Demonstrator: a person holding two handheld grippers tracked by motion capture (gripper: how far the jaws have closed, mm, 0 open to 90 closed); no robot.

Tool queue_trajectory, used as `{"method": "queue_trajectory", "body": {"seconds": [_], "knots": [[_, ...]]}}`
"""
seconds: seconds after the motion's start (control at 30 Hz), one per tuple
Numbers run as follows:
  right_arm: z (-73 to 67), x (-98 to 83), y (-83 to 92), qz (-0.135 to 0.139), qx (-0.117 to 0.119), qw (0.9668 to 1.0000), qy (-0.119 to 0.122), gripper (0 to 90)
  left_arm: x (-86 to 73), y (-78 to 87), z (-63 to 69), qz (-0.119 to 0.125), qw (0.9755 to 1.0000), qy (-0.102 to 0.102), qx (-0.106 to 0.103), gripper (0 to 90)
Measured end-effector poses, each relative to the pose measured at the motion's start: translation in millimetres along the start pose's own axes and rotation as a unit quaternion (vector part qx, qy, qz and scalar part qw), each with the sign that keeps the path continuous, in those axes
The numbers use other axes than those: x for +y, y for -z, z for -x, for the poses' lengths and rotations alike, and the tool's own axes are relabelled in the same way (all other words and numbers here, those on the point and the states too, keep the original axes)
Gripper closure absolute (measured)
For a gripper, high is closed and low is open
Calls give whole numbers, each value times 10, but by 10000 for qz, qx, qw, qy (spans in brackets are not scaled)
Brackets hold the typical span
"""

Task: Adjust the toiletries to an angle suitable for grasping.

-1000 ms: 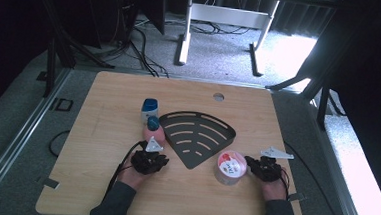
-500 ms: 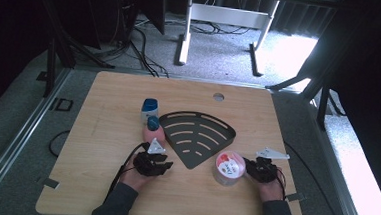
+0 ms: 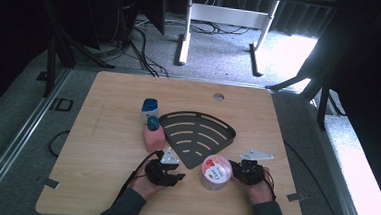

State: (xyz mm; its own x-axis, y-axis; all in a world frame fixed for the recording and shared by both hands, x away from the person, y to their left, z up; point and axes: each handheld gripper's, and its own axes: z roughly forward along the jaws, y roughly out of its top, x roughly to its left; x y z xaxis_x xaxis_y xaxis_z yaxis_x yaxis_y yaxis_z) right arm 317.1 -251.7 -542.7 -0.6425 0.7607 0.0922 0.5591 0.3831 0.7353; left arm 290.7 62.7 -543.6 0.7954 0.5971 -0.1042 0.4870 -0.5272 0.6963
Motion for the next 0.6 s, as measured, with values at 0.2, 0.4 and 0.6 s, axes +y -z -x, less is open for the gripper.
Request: {"method": "queue_trajectory", "body": {"seconds": [0.2,0.4,0.6], "knots": [[-36,-76,187,114,180,9997,154,860,27,3,32,89,9999,-62,-63,543],[-84,-91,195,159,263,9993,196,867,59,-6,90,209,9993,-195,-260,527],[-153,-76,157,155,340,9989,298,817,50,-19,112,171,9985,-356,-389,517]]}}
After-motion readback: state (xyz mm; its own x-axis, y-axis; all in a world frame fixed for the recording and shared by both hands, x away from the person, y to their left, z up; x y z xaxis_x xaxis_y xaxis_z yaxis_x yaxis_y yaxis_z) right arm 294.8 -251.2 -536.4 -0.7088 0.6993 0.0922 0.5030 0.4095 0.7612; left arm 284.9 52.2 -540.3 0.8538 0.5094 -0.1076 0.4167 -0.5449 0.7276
